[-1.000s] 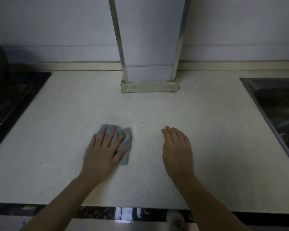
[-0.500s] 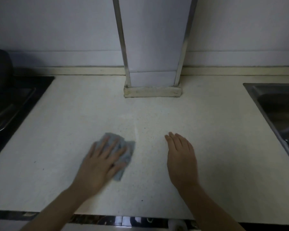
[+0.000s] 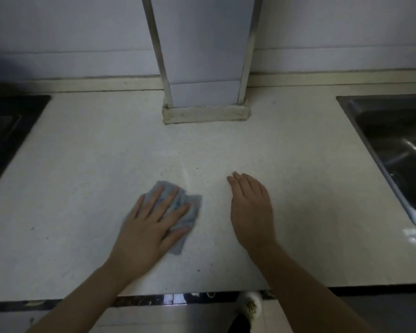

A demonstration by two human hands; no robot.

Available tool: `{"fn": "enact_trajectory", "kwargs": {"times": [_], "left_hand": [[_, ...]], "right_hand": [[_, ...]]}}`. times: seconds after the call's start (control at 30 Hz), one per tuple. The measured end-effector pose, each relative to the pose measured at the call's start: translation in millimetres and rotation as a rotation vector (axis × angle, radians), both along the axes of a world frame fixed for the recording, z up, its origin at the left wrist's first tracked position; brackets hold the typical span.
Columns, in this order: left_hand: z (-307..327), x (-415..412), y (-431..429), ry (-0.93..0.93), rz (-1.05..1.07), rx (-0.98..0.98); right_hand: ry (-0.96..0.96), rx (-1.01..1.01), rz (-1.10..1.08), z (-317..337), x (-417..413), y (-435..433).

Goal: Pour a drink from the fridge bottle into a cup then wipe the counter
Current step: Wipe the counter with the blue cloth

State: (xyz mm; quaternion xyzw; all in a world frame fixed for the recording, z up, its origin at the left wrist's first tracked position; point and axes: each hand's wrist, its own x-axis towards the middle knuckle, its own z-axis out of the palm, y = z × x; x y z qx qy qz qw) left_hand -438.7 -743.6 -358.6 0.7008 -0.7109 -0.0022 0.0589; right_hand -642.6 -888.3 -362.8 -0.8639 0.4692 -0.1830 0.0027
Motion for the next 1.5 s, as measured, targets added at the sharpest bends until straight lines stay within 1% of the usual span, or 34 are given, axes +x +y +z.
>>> {"fn": "enact_trajectory", "kwargs": {"times": [0.13,0.2,0.27,0.33,0.4,0.53,0.6,0.67,0.77,0.83,0.93,1.0,1.1,1.17,1.27,1.33,1.43,1.5], "left_hand": [[0,34,-19,0.059,0.334,0.024],[2,24,-43,0.082,0.461,0.009],[4,6,-60,0.122,0.520,0.013],[7,-8,-63,0.140,0.508,0.018],[8,-15,-56,0.144,0.440,0.032],[13,-16,-19,0.114,0.152,0.035],[13,3,-3,0.105,0.069,0.051],[11,31,1,0.095,0.138,0.036],[13,63,-22,0.085,0.415,0.051],[15,69,-52,0.106,0.562,0.059],[12,61,-87,0.144,0.708,0.039],[8,60,-89,0.138,0.693,0.019],[5,82,-68,0.102,0.471,-0.005],[4,113,-50,0.077,0.407,-0.023],[6,170,-34,0.079,0.551,0.008],[9,198,-41,0.110,0.637,0.040],[13,196,-71,0.086,0.698,0.059],[11,178,-86,0.032,0.625,0.083]], "right_hand": [[0.015,0.002,0.004,3,1,0],[0.035,0.017,0.004,4,0,0],[0.068,0.035,0.010,6,0,2],[0.096,0.052,0.010,11,-1,3],[0.129,0.084,0.012,14,-1,4],[0.183,0.087,0.020,16,-2,3],[0.208,0.070,0.042,22,1,-3],[0.216,0.063,0.053,32,10,-18],[0.192,0.057,0.071,42,37,-47],[0.166,0.076,0.093,42,63,-62],[0.134,0.112,0.149,39,106,-69],[0.118,0.130,0.183,38,134,-65],[0.110,0.130,0.237,36,169,-58],[0.105,0.112,0.269,34,191,-54],[0.097,0.115,0.244,34,218,-50],[0.111,0.112,0.217,31,233,-48],[0.092,0.100,0.134,24,252,-48],[0.069,0.082,0.074,20,265,-49]]}}
